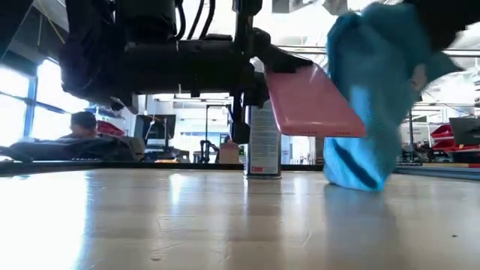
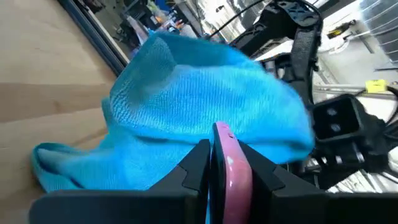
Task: Apply microfiber cloth
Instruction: Wipe the pink cellphone with a blue microfiber cloth
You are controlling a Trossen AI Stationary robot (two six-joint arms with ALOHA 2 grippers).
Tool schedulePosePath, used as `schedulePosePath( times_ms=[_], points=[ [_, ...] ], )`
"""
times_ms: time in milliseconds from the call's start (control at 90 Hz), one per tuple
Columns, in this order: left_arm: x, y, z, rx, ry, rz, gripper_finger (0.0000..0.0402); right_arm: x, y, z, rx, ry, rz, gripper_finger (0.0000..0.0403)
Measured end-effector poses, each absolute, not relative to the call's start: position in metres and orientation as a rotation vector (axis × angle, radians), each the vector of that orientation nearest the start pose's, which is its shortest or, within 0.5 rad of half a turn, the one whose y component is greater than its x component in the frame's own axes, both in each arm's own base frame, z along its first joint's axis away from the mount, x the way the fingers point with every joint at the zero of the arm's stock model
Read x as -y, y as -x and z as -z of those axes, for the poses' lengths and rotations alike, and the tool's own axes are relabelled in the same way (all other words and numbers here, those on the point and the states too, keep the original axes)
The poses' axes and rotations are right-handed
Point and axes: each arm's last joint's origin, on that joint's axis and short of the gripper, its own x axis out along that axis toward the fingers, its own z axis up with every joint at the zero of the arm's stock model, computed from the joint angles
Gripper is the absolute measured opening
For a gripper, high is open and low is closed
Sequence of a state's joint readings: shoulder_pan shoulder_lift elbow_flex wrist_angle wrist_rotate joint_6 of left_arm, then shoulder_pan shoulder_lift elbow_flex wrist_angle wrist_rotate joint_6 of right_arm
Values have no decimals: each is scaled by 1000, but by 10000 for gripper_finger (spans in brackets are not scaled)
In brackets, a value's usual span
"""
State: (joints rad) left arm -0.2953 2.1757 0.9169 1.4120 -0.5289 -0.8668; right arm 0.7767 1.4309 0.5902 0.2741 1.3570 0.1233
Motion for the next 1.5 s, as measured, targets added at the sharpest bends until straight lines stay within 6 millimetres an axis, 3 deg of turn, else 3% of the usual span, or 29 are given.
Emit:
schedulePosePath(
  times_ms=[144, 322, 656, 878, 1156, 1344, 1500],
  points=[
    [94, -383, -119, 255, 972, -205, 35, -147, -190, -178, -247, 249, 432, 0],
    [84, -385, -116, 270, 1081, -246, 23, -141, -198, -170, -210, 219, 352, 0],
    [79, -386, -115, 279, 1123, -252, 25, -123, -238, -159, -120, 138, 203, 0],
    [79, -386, -115, 283, 1155, -248, 25, -109, -256, -140, -117, 114, 119, 0],
    [79, -385, -113, 277, 1165, -264, 26, -118, -299, -123, -88, 130, 11, 0],
    [80, -384, -112, 279, 1168, -273, 26, -121, -309, -119, -98, 155, 81, 0],
    [81, -385, -112, 263, 1171, -253, 26, -118, -292, -120, -115, 173, 197, 0]
  ],
)
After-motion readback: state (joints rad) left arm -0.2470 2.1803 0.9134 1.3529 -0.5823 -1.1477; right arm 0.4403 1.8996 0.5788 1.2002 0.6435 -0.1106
